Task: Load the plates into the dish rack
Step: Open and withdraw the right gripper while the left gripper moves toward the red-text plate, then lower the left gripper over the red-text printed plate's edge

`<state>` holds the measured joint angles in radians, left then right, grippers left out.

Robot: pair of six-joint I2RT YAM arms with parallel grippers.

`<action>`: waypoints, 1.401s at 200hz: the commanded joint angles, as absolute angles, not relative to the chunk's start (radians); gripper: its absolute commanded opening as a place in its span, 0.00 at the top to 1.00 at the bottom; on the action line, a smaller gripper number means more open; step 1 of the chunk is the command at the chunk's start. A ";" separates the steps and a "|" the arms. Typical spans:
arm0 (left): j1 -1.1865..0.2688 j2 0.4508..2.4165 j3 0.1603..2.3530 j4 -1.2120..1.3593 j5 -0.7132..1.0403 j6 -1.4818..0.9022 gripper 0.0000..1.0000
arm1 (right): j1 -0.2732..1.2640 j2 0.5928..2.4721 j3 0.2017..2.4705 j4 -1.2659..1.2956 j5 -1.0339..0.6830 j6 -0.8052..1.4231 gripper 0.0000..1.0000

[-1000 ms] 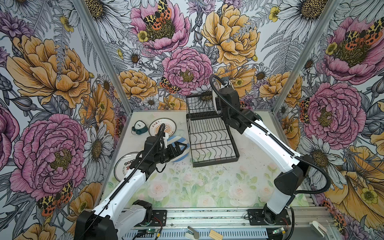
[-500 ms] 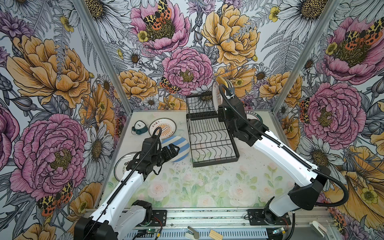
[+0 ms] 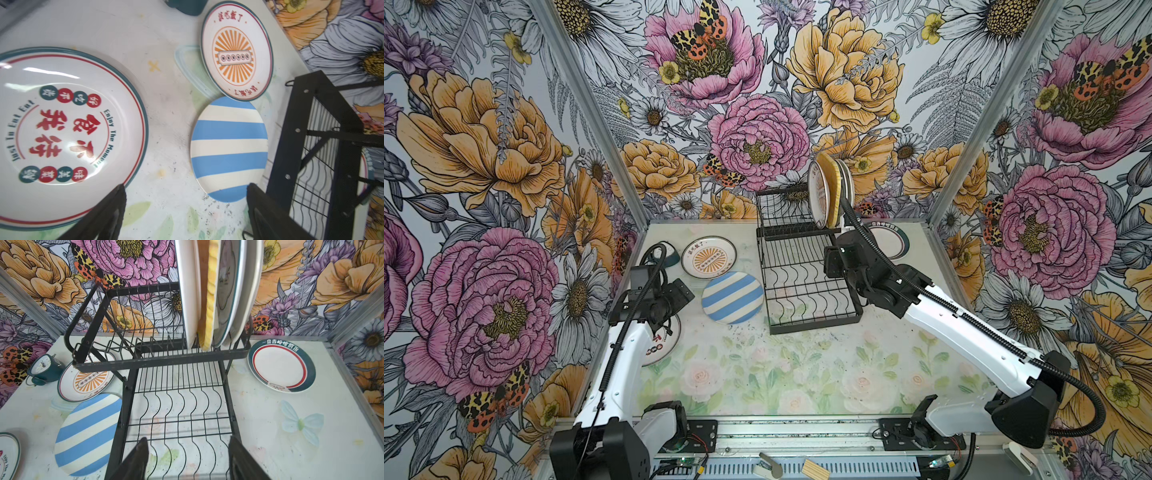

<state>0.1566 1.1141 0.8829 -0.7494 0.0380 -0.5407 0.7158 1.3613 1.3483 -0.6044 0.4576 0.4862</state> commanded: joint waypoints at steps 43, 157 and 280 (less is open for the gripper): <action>0.347 1.371 1.064 -0.755 -0.047 -0.381 0.18 | 0.653 1.277 1.249 -0.611 0.278 0.560 0.35; 0.521 1.728 1.281 -0.713 -0.038 -0.293 0.26 | 0.553 1.276 1.199 -0.611 0.147 0.561 0.33; 0.550 1.900 1.328 -0.692 -0.006 -0.287 0.26 | 0.516 1.308 1.218 -0.610 0.122 0.531 0.32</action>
